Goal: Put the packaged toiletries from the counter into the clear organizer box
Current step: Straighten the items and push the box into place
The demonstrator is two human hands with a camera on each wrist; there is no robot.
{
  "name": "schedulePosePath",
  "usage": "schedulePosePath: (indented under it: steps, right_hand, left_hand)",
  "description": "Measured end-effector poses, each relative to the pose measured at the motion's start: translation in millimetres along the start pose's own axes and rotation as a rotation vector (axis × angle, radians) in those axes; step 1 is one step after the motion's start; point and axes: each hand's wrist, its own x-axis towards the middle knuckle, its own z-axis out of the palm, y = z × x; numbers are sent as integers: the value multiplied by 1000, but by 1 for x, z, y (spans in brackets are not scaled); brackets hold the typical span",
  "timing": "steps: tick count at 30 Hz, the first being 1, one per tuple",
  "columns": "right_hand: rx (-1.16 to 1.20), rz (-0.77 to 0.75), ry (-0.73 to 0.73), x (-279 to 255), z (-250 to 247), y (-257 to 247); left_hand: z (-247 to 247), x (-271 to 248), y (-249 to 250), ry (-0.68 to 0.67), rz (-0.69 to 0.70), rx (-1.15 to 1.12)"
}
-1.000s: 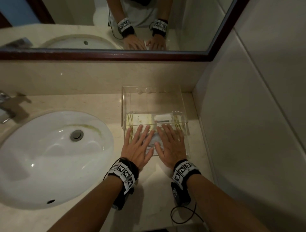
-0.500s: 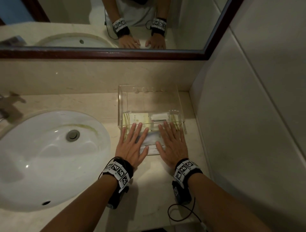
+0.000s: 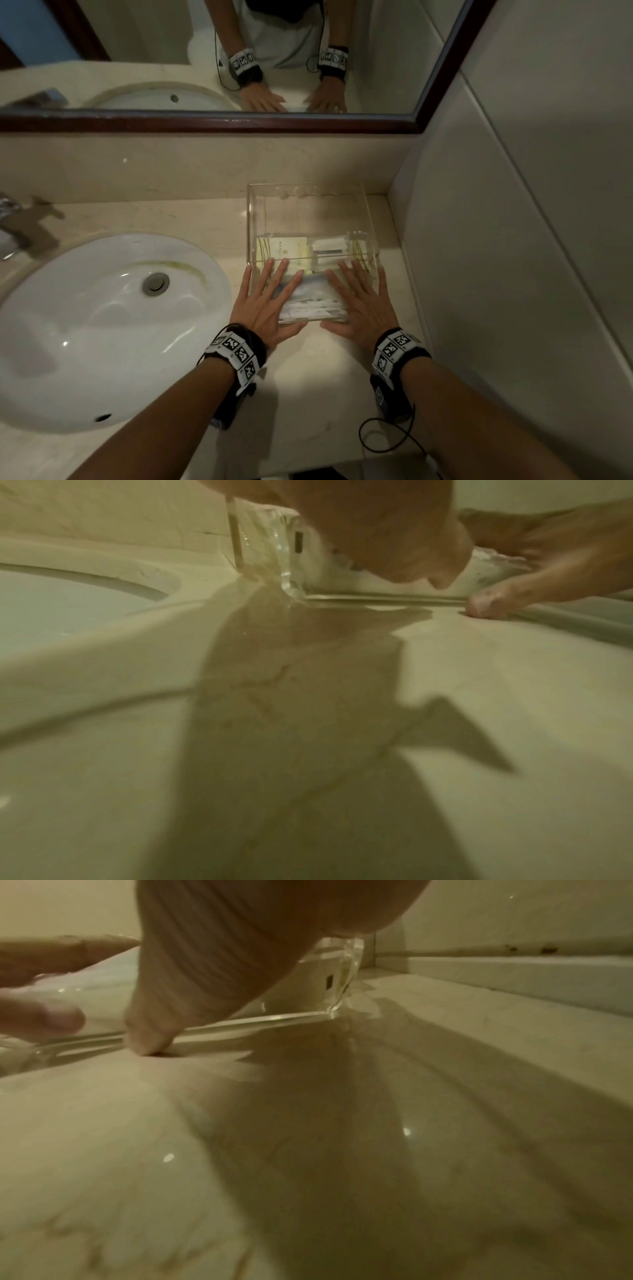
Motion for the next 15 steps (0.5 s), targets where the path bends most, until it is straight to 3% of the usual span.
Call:
schedulePosePath:
  steps: [15]
  right_hand:
    - [-42,-2,-12,20,-5,17]
  left_hand:
    - [-1,14,-16,10,-8,69]
